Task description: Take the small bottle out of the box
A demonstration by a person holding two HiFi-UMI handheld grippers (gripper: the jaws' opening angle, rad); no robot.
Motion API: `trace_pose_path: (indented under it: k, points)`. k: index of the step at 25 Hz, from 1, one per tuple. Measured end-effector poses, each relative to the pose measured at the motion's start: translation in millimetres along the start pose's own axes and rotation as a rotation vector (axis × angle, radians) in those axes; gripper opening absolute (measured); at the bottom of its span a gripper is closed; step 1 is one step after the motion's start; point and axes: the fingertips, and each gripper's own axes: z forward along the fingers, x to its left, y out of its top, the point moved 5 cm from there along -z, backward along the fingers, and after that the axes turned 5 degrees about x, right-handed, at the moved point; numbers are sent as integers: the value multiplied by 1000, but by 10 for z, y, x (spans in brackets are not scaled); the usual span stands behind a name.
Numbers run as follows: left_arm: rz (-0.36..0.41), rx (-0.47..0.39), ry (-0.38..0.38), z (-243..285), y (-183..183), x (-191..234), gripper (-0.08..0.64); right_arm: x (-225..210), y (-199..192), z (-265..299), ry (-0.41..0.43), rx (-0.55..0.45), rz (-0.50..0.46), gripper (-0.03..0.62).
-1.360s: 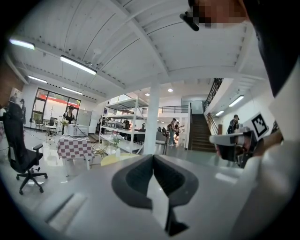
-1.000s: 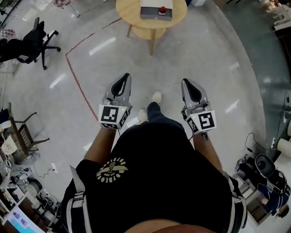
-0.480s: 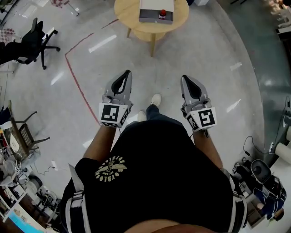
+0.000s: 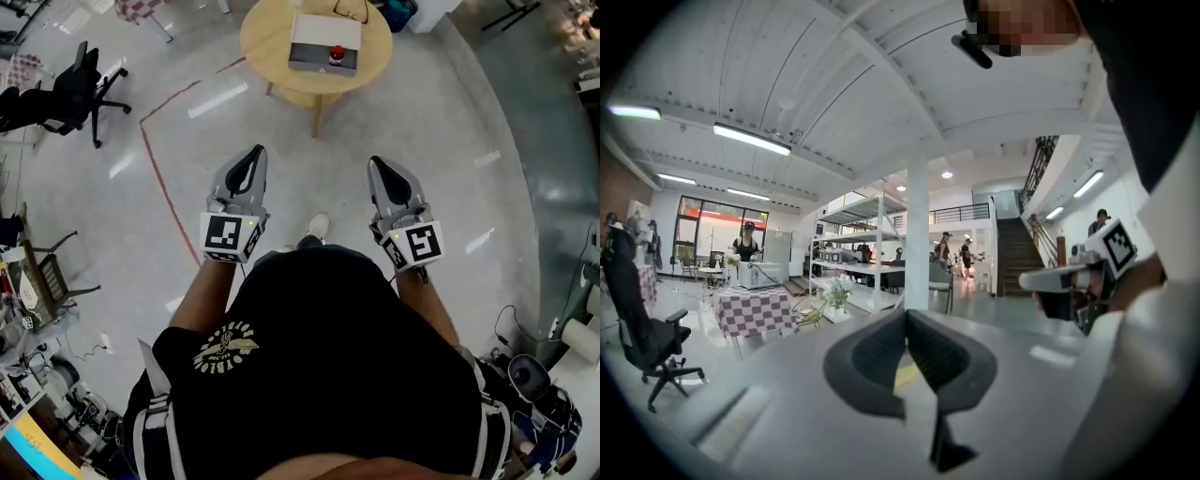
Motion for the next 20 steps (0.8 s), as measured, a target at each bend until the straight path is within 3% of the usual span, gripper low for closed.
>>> trace_pose_path:
  k: [10, 20]
  points:
    - [17, -31, 69, 96, 256, -41, 0, -360, 168, -29, 14, -69, 7, 6]
    - [7, -29, 52, 72, 208, -117, 0, -390, 101, -160, -15, -59, 15, 6]
